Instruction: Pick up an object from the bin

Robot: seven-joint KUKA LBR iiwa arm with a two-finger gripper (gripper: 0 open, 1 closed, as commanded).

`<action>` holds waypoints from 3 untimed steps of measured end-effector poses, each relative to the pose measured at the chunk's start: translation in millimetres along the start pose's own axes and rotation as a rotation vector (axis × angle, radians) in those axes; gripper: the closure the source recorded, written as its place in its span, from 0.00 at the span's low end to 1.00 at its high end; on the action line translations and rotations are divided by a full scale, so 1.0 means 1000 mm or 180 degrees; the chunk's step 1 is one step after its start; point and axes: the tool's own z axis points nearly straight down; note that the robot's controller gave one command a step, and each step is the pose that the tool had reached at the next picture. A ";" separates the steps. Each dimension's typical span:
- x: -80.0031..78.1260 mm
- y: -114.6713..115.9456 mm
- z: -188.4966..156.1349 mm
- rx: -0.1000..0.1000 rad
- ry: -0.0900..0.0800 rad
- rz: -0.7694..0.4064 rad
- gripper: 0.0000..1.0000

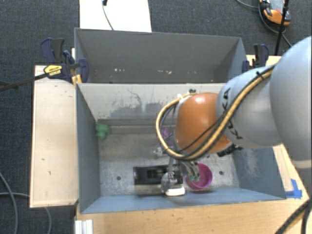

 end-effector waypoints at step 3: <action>-0.010 -0.005 -0.126 0.0008 0.0024 0.0705 1.00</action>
Offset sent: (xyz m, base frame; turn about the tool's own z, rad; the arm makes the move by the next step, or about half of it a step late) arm 0.0000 0.0000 0.0000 0.0000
